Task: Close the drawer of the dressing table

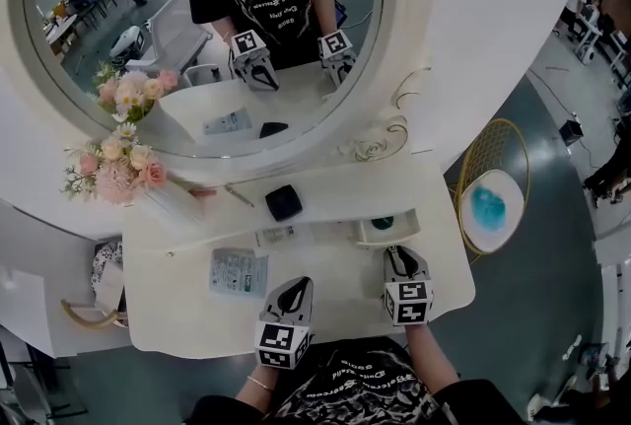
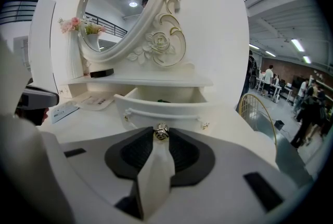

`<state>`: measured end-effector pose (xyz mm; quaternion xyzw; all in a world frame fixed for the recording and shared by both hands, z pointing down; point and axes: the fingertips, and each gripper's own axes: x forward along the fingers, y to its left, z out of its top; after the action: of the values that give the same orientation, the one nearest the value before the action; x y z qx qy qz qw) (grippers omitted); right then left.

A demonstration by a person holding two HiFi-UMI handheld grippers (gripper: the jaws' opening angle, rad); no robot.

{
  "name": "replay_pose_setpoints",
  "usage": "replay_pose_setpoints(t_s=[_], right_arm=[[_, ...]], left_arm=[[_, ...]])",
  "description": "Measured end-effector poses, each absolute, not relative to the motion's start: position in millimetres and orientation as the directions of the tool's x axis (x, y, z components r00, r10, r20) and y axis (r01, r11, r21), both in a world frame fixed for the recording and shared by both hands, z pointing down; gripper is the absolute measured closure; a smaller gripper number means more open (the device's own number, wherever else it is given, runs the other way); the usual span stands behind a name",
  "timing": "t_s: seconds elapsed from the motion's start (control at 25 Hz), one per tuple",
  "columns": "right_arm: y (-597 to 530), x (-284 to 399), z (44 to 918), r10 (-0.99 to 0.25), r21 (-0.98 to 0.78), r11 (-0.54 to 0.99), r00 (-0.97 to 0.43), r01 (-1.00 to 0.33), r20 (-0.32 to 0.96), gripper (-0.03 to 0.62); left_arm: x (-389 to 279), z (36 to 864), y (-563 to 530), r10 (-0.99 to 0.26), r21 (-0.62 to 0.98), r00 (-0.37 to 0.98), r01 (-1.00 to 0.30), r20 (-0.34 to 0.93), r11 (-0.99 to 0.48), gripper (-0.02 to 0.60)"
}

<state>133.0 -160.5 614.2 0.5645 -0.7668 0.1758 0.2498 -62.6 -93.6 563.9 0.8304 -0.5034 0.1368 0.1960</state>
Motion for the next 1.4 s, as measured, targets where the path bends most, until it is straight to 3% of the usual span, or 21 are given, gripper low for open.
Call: replay_pose_setpoints(t_s=[1.4], right_arm=[[-170.3, 132.2, 614.8, -0.768, 0.013, 0.336, -0.266, -0.942, 0.582, 0.490]], left_arm=[[-63.0, 580.1, -93.9, -0.766, 0.168, 0.440, -0.896, 0.468, -0.411, 0.565]])
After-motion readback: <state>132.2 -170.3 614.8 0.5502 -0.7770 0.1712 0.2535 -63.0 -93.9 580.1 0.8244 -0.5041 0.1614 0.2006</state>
